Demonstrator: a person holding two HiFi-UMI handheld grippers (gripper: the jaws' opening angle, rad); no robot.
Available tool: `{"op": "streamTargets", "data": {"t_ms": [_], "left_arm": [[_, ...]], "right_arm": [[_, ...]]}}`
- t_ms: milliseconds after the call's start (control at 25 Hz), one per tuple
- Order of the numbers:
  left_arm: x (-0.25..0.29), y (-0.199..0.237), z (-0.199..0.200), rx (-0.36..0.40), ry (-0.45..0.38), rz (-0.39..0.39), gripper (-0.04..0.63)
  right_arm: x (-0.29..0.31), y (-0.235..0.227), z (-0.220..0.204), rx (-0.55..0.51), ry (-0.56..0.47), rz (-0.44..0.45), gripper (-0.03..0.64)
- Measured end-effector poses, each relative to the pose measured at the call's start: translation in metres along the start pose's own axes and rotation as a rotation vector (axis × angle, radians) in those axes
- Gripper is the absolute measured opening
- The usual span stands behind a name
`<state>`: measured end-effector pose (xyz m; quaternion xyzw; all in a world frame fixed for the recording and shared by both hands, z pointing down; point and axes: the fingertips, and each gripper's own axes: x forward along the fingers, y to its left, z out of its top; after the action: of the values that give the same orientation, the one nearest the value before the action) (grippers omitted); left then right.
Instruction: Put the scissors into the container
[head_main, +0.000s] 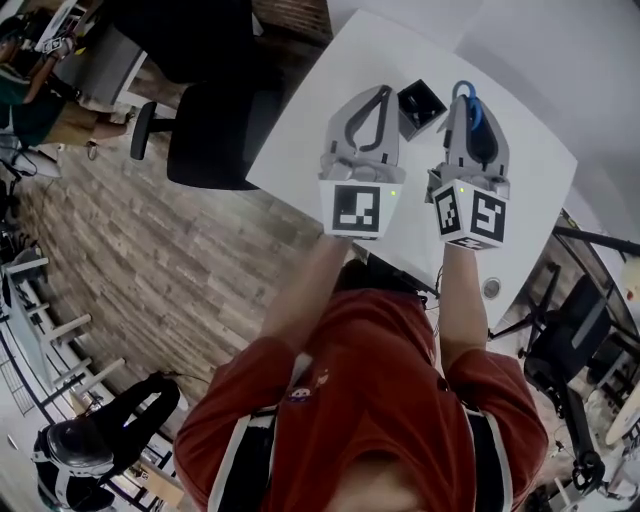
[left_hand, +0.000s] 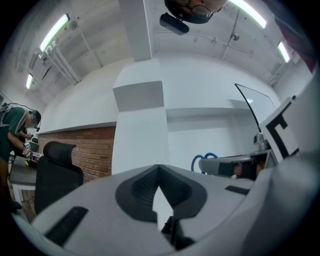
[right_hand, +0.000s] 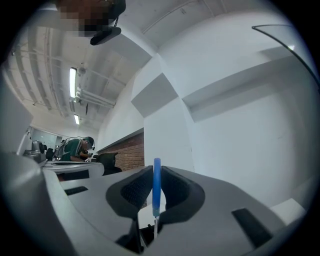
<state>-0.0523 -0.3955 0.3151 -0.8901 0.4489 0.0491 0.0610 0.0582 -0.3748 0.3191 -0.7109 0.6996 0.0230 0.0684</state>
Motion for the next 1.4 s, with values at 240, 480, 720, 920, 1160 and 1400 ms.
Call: {"op": "streamTargets", "data": {"t_ms": [240,480,720,920,1160,1400], "left_arm": [[0.013,-0.007,-0.011,0.005,0.037,-0.009,0.012],[0.027,0.002,-0.029,-0.010,0.073,0.002,0.012],[0.035,0.006,-0.051,-0.016,0.112,0.000,0.012],[0.045,0.009,-0.069,-0.039,0.140,0.003,0.012],[0.050,0.007,-0.093,-0.038,0.182,-0.002,0.012],[0.056,0.004,-0.107,-0.047,0.204,-0.002,0.012]], "right_arm": [[0.012,-0.008,-0.011,0.008,0.031,0.011,0.058],[0.031,-0.011,-0.030,0.018,0.050,0.024,0.058],[0.042,-0.012,-0.052,0.019,0.081,0.023,0.058],[0.049,-0.017,-0.072,0.026,0.116,0.023,0.058],[0.051,-0.024,-0.101,0.044,0.161,0.016,0.058],[0.047,-0.028,-0.123,0.048,0.206,0.015,0.058]]}}
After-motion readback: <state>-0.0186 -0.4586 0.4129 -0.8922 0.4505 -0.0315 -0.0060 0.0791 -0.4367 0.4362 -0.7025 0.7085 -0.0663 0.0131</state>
